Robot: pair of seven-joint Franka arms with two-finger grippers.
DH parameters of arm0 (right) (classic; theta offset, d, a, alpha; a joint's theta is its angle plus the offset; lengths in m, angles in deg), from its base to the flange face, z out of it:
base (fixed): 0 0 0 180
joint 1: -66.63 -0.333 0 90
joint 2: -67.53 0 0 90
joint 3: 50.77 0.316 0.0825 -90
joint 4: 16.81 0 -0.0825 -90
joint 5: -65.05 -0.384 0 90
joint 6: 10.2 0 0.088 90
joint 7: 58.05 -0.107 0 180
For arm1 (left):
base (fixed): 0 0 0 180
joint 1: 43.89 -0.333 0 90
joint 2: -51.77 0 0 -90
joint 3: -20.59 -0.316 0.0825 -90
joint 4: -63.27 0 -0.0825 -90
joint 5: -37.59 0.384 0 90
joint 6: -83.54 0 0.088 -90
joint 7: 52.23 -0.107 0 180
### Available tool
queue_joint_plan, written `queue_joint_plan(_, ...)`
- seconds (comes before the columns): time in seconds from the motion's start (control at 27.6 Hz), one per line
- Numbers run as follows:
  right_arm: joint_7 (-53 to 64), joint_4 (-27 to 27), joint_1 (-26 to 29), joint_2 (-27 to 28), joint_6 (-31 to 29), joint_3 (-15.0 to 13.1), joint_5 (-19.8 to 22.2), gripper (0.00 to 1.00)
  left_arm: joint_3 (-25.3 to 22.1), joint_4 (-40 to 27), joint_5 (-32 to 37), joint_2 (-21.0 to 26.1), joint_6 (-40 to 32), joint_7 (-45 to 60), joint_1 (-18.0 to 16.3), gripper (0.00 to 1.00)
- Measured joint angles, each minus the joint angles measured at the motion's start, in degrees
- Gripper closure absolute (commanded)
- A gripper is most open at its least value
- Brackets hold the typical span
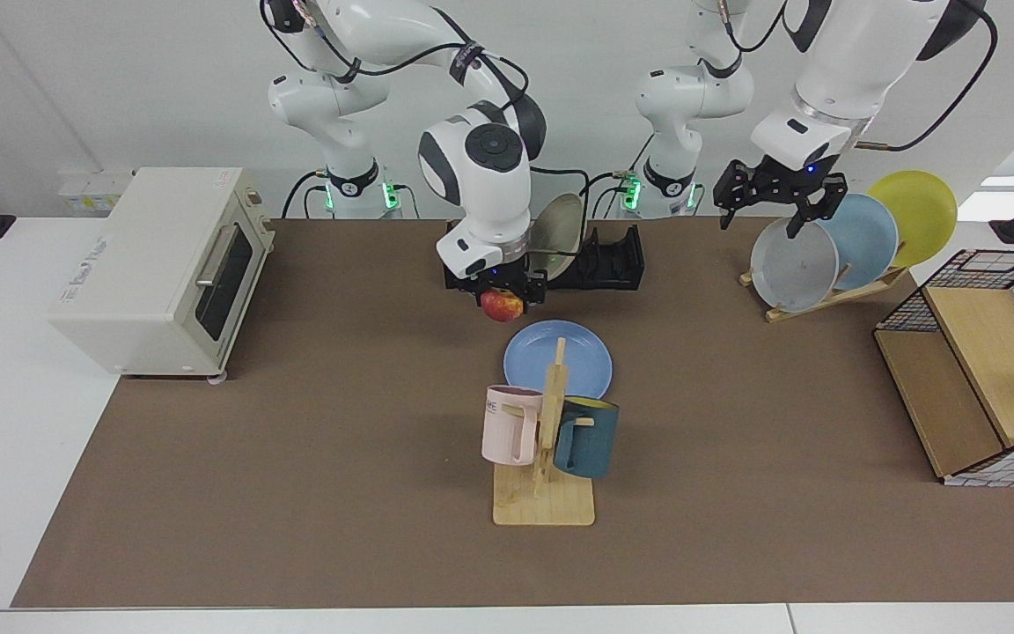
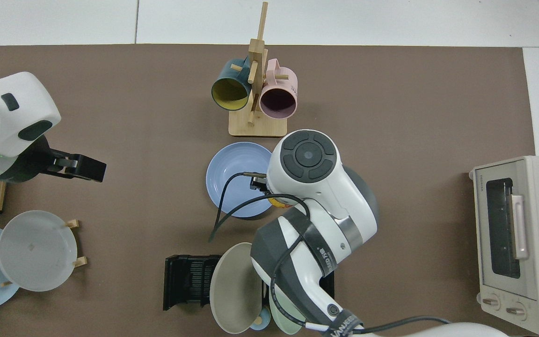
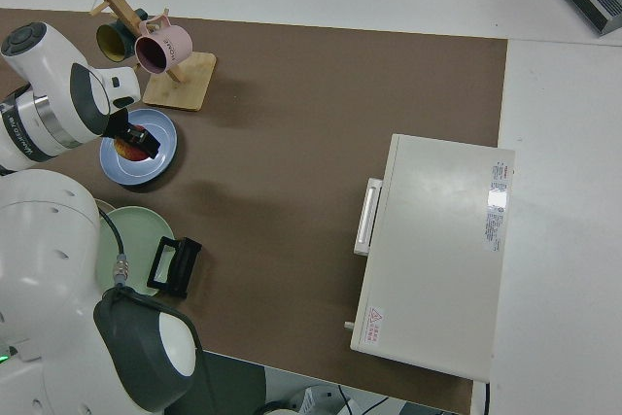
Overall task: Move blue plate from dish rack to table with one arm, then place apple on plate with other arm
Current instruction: 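Lower the apple onto the blue plate with the right gripper and open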
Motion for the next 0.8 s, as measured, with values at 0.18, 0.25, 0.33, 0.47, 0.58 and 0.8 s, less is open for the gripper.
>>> queue_joint_plan(0.18, -4.25, -4.66, -2.0, 4.52, -0.32, -0.03, 0.0, 1.0, -0.55, 0.05, 0.0, -0.01, 0.0, 0.02, -0.11, 0.0)
queue_joint_plan(0.25, -5.53, -5.75, -2.65, 5.9, -1.11, -0.04, 0.0, 1.0, -0.64, 0.06, 0.0, -0.02, 0.0, 0.02, -0.12, 0.0)
queue_joint_plan(0.33, -6.64, -6.37, -3.22, 7.08, -2.62, -0.04, 0.01, 1.0, -0.66, 0.06, 0.0, -0.02, -0.01, 0.02, -0.12, 0.0)
queue_joint_plan(0.47, -7.75, -6.9, -3.82, 8.94, -4.69, -0.07, 0.01, 1.0, -0.65, 0.06, 0.0, -0.02, -0.01, 0.03, -0.12, 0.0)
queue_joint_plan(0.58, -7.87, -6.97, -4.22, 10.3, -6.41, -0.08, 0.01, 1.0, -0.66, 0.06, 0.0, -0.02, -0.01, 0.05, -0.12, 0.0)
queue_joint_plan(0.8, -7.95, -6.99, -4.7, 12.7, -9.48, -0.1, 0.47, 1.0, -0.67, 0.07, 0.0, -0.02, -0.01, 0.07, -0.12, 0.0)
